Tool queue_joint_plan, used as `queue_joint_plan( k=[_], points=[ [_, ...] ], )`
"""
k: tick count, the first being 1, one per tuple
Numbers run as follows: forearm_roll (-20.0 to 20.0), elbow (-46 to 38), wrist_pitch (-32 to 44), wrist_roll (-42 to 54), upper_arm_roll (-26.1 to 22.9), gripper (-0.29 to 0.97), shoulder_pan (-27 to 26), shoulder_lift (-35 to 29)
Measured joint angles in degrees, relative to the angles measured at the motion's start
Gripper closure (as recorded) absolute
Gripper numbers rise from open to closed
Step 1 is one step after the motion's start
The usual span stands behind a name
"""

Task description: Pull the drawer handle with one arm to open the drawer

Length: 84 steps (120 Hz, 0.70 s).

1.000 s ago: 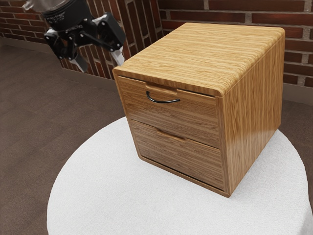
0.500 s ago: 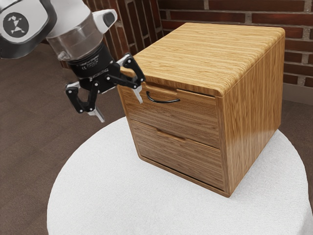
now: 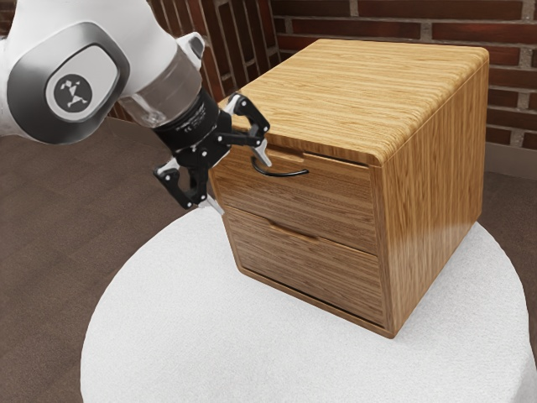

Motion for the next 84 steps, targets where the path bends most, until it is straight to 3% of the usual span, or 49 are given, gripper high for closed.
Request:
queue_joint_plan(
  k=[84],
  points=[
    [0.31, -3.55, 8.89, -8.82, 1.03, 0.04, 0.07, 2.92]
  ],
)
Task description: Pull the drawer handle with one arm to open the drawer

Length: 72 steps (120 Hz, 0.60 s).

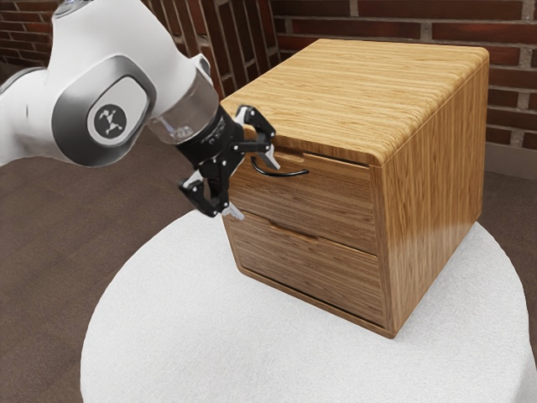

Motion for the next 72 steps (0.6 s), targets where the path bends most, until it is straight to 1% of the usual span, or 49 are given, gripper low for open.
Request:
queue_joint_plan(
  k=[20, 34, 44, 63, 72],
  points=[
    [0.01, -0.38, 0.52, -0.98, 0.0, 0.08, 0.0, 0.07],
    [0.01, -0.42, 0.6, -1.56, 0.0, 0.16, 0.01, -0.01],
    [0.0, -0.37, 0.53, -1.96, -0.07, 0.26, 0.03, -0.13],
    [0.09, -0.27, 0.06, -2.85, -0.04, 0.53, -0.05, -0.58],
    [0.19, -0.18, -0.32, -3.19, 0.01, 0.62, -0.13, -0.5]
  ],
)
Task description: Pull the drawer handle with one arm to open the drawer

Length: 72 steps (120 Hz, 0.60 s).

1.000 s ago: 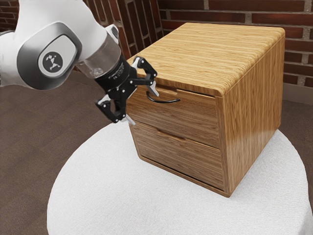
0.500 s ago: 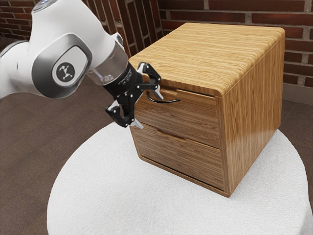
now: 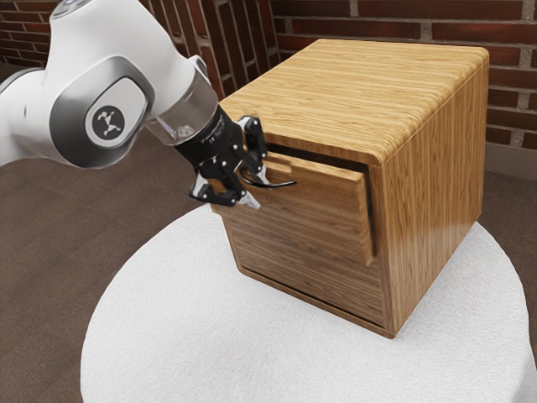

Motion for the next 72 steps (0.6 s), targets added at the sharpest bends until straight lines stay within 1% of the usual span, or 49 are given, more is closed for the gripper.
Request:
queue_joint_plan(
  k=[13, 31, 72],
  points=[
    [0.14, -0.05, -0.43, -0.44, 0.06, 0.7, -0.02, -0.06],
    [0.18, -1.51, -0.87, -0.92, -0.1, 0.75, 0.14, -2.56],
    [0.18, -7.02, -1.64, -1.65, -0.08, 0.78, 0.06, -8.23]
  ],
)
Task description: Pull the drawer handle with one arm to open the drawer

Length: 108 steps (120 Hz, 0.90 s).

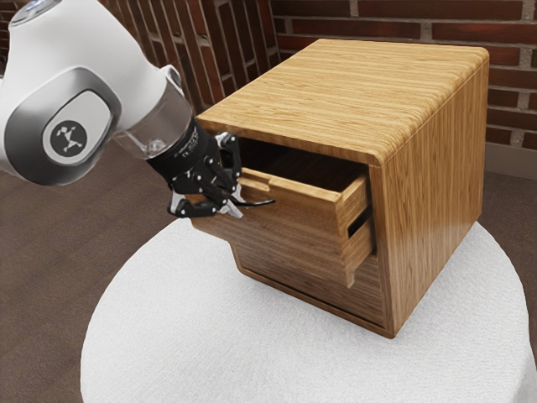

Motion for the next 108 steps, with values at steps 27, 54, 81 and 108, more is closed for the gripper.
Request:
queue_joint_plan(
  k=[27, 54, 81, 108],
  points=[
    [-0.06, -3.1, -0.11, -0.28, -0.2, 0.79, 0.0, -3.79],
    [-0.11, -6.52, -0.12, -0.49, -0.36, 0.79, -0.06, -7.83],
    [-0.13, -9.06, -0.1, -0.64, -0.64, 0.79, -0.03, -10.99],
    [-0.15, -12.53, -0.17, -0.75, -0.89, 0.79, 0.0, -15.06]
  ],
)
